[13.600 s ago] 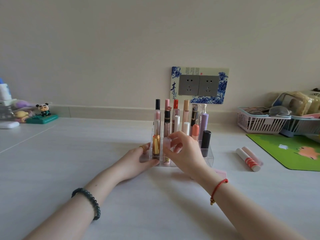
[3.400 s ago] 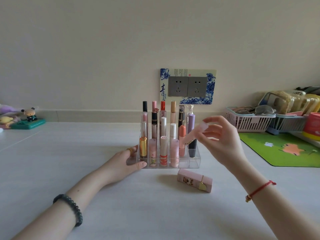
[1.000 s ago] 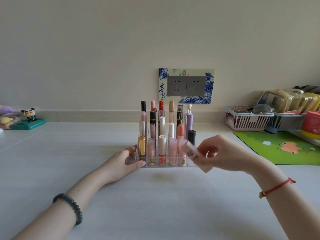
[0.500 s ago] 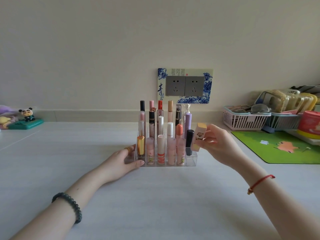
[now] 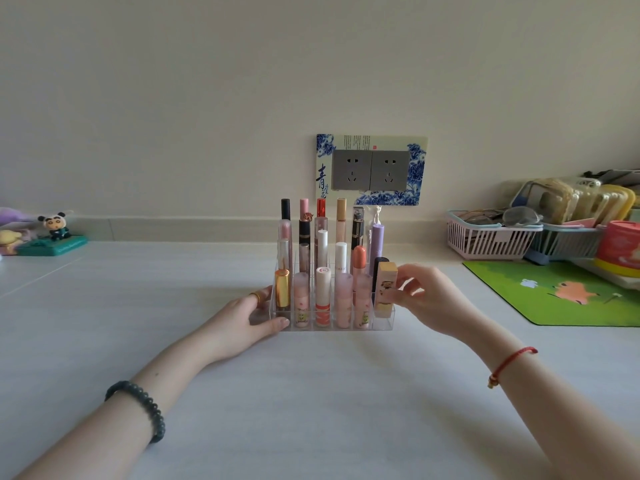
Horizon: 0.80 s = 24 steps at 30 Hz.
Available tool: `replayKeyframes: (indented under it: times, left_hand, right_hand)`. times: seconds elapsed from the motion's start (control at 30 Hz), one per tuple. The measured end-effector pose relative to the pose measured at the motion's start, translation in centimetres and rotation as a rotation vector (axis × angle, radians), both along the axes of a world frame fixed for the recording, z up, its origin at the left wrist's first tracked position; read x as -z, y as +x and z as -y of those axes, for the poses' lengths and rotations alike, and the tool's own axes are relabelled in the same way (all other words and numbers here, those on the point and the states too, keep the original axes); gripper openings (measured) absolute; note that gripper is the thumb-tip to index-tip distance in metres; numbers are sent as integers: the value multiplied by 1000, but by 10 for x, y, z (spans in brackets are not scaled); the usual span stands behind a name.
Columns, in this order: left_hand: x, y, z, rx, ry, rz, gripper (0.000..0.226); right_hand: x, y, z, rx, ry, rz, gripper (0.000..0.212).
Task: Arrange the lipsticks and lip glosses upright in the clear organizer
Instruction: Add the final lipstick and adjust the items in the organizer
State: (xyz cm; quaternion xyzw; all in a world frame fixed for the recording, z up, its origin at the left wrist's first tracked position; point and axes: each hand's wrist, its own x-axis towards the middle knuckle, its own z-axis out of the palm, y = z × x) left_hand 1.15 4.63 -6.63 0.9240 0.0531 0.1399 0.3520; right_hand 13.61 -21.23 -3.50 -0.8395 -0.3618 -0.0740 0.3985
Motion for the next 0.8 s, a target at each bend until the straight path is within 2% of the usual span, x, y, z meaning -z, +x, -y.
replayKeyframes:
  times: [0.2,0.3,0.5,0.63,0.8]
  left_hand:
    - [0,0,0,8,4,-2,52]
    - [1,1,0,5,7,-1,50]
    - [2,1,-2,16,-5,-5,49]
    - [3,2,-2,17,-8,0,45]
    - [2,2,-2,5,5,-2,53]
  right_hand:
    - [5,2,0,25,-102,14,10]
    - [6,2,-1,18,-85,-1,4]
    - [4,2,1,24,-84,1,8]
    - [1,2,4,49,-6,-17,20]
    - [-6,-1,4,48,143,26,21]
